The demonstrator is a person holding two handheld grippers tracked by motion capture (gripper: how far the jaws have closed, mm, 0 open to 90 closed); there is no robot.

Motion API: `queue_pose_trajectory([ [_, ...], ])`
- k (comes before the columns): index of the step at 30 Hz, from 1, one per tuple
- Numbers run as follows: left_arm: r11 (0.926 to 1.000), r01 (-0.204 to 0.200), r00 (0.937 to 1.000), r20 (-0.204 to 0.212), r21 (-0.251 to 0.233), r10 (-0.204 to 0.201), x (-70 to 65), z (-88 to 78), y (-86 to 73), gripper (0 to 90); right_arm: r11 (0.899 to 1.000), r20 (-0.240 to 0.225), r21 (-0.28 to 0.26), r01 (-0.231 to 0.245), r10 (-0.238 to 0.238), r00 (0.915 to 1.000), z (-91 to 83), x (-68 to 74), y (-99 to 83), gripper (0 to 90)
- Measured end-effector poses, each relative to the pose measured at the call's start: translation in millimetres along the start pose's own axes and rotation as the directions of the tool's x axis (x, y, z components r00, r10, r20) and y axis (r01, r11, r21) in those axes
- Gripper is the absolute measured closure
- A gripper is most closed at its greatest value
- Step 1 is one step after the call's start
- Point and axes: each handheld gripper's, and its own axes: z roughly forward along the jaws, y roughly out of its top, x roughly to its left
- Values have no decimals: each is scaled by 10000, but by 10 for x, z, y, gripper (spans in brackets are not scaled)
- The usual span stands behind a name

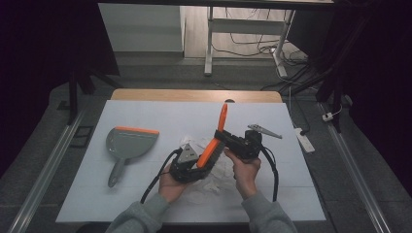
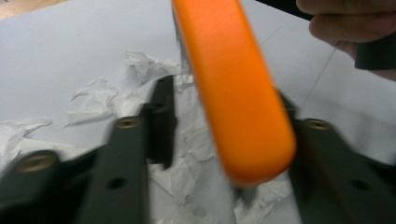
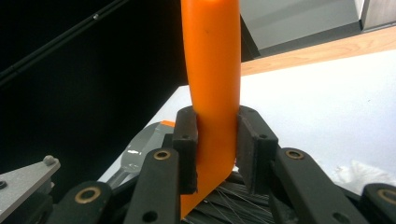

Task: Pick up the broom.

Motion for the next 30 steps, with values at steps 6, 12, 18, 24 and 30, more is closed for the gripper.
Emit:
queue_pose_trajectory([
  [6,9990,429,9991,-67,104,-429,139,-48,-4,764,9998,-200,-133,-148,145,9997,-8,20,-12,710],
  [12,9988,178,9998,-80,450,-175,214,-87,-8,774,10000,-288,4,50,-50,9996,13,46,-19,706],
  [18,9983,-150,9996,-211,571,162,250,-145,12,779,9982,-221,196,564,-560,9982,28,53,-5,642],
  [24,9977,-275,9991,-312,622,295,335,-252,35,780,9897,-193,526,1334,-1325,9910,-18,71,84,461],
  [30,9942,-565,9977,-325,915,597,416,-365,54,781,9552,-408,1060,2765,-2736,9610,-108,82,184,398],
])
